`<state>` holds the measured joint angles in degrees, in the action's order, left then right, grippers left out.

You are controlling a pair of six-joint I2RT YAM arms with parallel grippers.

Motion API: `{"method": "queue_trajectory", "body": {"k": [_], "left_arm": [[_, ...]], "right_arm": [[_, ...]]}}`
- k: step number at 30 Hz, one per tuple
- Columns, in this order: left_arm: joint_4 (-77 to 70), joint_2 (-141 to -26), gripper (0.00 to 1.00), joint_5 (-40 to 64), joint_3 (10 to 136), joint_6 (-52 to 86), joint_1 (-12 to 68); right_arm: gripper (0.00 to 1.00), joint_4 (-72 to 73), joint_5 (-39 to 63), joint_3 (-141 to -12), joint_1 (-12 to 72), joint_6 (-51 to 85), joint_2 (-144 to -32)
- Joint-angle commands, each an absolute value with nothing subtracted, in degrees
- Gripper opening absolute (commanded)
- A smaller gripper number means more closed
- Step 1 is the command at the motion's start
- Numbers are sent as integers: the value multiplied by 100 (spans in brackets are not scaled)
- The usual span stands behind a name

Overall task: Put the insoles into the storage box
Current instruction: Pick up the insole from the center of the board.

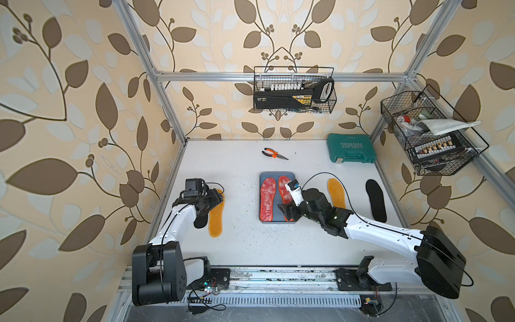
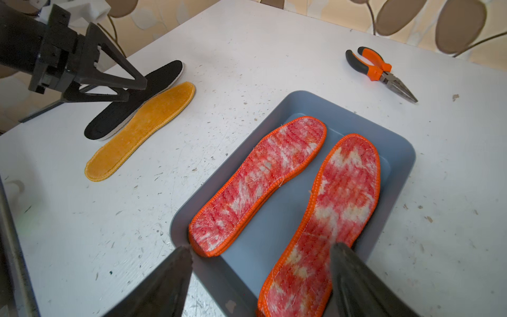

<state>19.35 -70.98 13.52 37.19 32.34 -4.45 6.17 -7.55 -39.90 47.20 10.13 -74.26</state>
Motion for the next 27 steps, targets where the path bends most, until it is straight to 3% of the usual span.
{"method": "queue_trajectory", "body": {"k": [1, 9, 15, 21, 27], "left_arm": [[1746, -7435, 67, 1563, 3697, 3370, -510], [1260, -7958, 61, 1862, 3511, 3516, -370], [721, -8109, 59, 1574, 3388, 4108, 481], [213, -8425, 58, 1287, 3489, 4704, 1124], [281, -7993, 59, 1470, 3708, 4538, 1195]], "right_arm": [[81, 519, -1209, -4132, 4746, 913, -7414], [81, 501, -1663, -4056, 4747, 965, -7227], [81, 632, -1864, -3950, 4747, 976, -7174], [81, 672, -1781, -3981, 4748, 984, -7311], [82, 726, -1404, -4017, 4748, 976, -7433]]}}
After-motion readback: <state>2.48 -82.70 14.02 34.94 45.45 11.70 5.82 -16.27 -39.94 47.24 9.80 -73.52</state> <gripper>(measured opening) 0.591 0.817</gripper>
